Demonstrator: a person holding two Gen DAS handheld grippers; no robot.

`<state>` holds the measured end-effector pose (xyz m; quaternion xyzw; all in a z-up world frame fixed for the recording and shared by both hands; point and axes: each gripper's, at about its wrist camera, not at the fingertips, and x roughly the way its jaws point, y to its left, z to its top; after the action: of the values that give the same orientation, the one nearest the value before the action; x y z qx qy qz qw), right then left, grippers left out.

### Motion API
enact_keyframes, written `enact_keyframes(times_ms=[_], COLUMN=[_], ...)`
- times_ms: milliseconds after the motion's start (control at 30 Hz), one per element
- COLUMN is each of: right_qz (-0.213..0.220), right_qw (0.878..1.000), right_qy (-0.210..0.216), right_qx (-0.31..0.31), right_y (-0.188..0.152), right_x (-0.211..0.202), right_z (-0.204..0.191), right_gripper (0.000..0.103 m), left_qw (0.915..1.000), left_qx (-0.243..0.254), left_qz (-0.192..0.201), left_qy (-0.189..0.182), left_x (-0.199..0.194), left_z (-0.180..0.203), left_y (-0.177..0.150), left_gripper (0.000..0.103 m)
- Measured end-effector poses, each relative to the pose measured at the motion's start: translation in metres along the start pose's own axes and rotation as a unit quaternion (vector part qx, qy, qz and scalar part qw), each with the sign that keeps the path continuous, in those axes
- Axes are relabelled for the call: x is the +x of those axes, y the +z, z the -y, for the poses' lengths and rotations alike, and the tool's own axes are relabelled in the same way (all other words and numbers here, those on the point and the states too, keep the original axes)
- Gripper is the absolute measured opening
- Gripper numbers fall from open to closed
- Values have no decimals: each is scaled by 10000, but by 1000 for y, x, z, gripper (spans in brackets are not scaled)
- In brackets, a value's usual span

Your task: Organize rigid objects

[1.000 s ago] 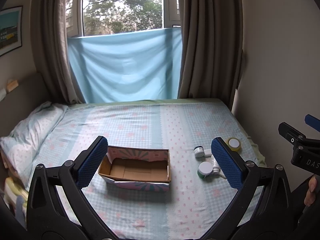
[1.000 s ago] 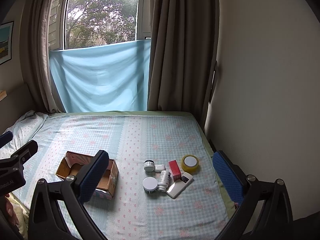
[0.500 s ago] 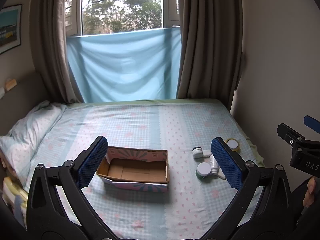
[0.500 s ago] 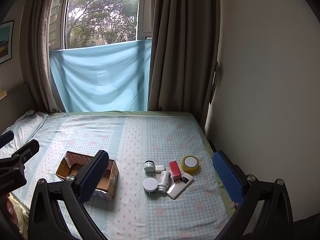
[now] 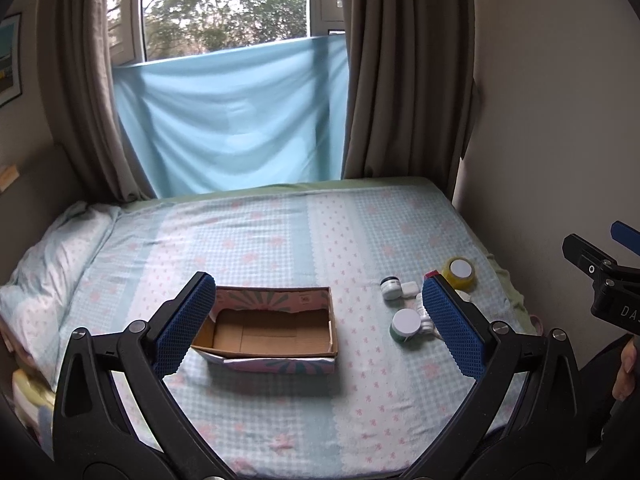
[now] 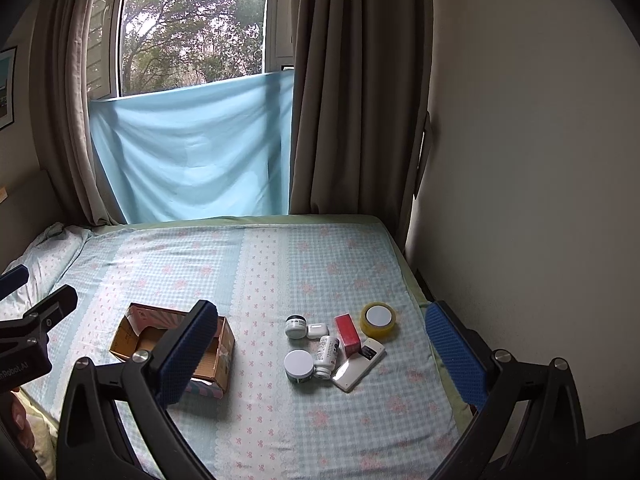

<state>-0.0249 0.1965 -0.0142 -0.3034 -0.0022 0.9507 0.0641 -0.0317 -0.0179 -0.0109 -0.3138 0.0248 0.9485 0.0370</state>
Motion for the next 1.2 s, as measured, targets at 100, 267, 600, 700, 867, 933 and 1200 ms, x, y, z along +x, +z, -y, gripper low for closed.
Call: enact_keyframes(times_ms=[100, 267, 600, 700, 867, 933, 1200], right_qz=[-123, -456, -1173, -1343, -1685, -1894, -2636], right_qw=[9998, 9983, 9914, 9896, 9847, 9807, 9634], right_qy=[-117, -266, -420, -341, -166, -89, -179], right_qx=[69, 242, 413, 382, 409, 479, 451], right_y=[-2, -6, -13, -17, -31, -41, -87], right_x=[5, 26, 125, 167, 244, 278, 404], right_z=[7, 28, 90, 108, 130, 137, 155], right_gripper=[103, 103, 103, 103, 103, 103, 103], left_qw=[9994, 9953, 9789, 9724, 9586, 9535, 9266], left_qx=[155, 366, 612, 729, 1013, 1111, 1608], left_qz=[-229, -704, -1747, -2025, -2508, -2659, -3282], left_qy=[-194, -554, -865, -902, -891, -886, -890], left_x=[17, 60, 158, 194, 260, 287, 388], left_z=[3, 20, 83, 104, 141, 154, 190], left_y=[-2, -18, -57, -70, -96, -107, -155], left_gripper=[103, 103, 103, 103, 103, 102, 102])
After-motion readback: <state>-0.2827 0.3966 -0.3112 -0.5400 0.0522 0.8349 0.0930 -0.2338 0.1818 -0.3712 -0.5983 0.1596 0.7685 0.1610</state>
